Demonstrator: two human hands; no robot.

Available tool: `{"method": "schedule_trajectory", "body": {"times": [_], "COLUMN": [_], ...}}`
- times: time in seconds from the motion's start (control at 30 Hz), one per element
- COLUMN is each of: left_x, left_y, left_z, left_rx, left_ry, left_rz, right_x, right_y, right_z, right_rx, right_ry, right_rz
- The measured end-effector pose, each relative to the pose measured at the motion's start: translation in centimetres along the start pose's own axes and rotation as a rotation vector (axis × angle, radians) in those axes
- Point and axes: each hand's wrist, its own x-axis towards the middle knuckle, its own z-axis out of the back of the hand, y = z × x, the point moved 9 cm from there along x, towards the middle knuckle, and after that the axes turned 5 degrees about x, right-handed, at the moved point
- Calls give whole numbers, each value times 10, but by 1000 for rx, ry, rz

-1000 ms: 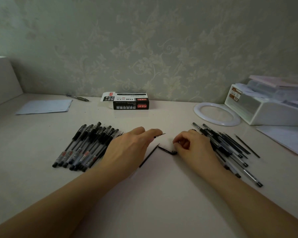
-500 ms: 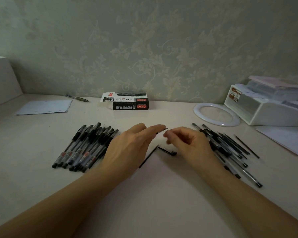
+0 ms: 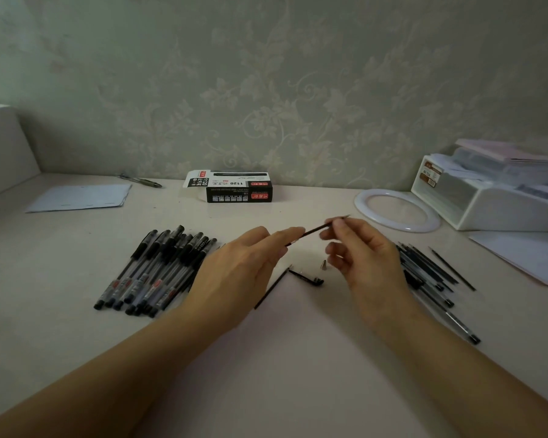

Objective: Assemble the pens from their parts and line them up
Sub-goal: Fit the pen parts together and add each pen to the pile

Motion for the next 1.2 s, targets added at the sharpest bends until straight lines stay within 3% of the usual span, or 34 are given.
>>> {"method": "schedule_trajectory", "body": {"times": [0.07,0.23,0.37,0.4,0.53,0.6,0.67,0.97,1.2], "left_x": [0,-1,-2,-3,-5,-10,-14,-17,-15], "left_y": [1,0,8,11,33,46,55,57,57], "left_z": [-1,-4,-4,-4,-6,-9,-10,-20,-18], "left_rx": [11,35,76,109,256,321,373,432,403], "left_ry": [4,14,2,-3,35,78,112,208,185], "left_rz": [5,-11,33,52,232,336,396,389,377], "right_x": [3,1,13,16,13,13,18,23,23], "right_y": [0,-17,7,20,63,62,54,38,42], "right_z": [5,-9,17,28,45,47,55,65,64], "right_rx": [85,155,157,34,-859,-1153,-1331,-1524,-1525], "right_ry": [-23,111,-59,-110,-191,-167,-162,-168,-169], "right_rz": [-16,-116,41,127,483,522,440,251,298]}}
